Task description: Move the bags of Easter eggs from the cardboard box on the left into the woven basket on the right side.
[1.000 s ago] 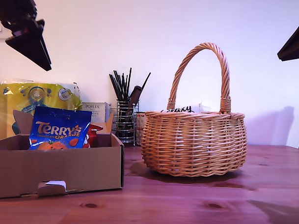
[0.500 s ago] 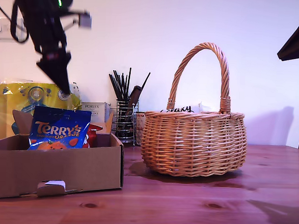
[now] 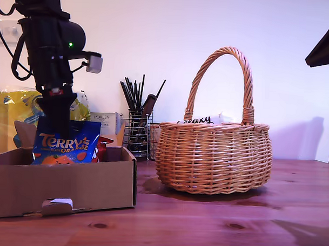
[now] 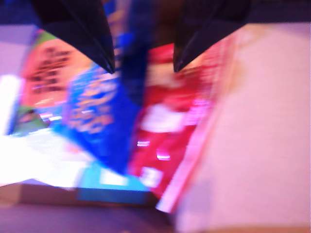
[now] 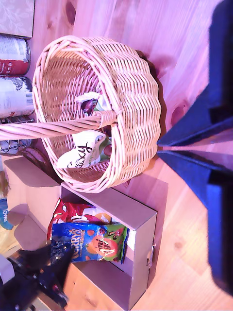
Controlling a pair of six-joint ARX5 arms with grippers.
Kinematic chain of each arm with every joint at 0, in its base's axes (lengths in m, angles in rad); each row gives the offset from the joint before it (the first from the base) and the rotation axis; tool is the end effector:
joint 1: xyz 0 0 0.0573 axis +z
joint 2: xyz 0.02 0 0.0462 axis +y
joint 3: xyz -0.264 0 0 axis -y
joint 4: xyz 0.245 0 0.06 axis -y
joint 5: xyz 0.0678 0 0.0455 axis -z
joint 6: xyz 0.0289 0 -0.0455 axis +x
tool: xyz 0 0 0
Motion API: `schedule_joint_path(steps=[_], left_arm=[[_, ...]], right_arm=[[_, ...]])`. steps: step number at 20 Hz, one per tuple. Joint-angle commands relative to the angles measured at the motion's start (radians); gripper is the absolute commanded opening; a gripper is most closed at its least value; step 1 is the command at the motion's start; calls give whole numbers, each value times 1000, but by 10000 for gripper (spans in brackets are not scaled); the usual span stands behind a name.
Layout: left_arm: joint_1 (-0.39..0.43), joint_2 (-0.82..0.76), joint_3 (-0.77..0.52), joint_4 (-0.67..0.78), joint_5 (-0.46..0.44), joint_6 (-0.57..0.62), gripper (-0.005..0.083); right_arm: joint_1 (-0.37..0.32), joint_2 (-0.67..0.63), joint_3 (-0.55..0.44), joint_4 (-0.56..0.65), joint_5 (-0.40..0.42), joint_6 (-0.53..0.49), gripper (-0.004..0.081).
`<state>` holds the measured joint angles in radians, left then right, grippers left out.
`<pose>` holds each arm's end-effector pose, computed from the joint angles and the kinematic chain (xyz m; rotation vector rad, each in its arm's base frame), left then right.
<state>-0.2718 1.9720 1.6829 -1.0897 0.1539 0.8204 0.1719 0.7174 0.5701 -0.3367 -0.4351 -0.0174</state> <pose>0.3778 -0.1099 0.2396 0.7534 1.1628 -0.9052 0.1511 0.0386 0.2567 0.0479 0.4819 0.5991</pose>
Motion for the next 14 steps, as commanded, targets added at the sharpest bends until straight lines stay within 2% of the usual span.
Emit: schedule_joint_path(steps=[1, 5, 6, 8, 11, 14], left_arm=[[-17, 32, -10, -55, 21, -47, 390], [-68, 33, -41, -82, 21, -116, 432], [-84, 33, -69, -70, 23, -119, 465], [-112, 33, -140, -34, 29, -125, 526], [-139, 33, -230, 45, 30, -124, 539], [-156, 33, -275, 98, 34, -124, 539]], right_arm=[[4, 0, 12, 4, 0, -2, -13], [5, 0, 12, 3, -4, -10, -12], [5, 0, 12, 2, -13, -11, -12], [5, 0, 12, -6, -69, -17, -12], [13, 0, 12, -32, -163, -17, -13], [80, 0, 12, -45, -214, -18, -12]])
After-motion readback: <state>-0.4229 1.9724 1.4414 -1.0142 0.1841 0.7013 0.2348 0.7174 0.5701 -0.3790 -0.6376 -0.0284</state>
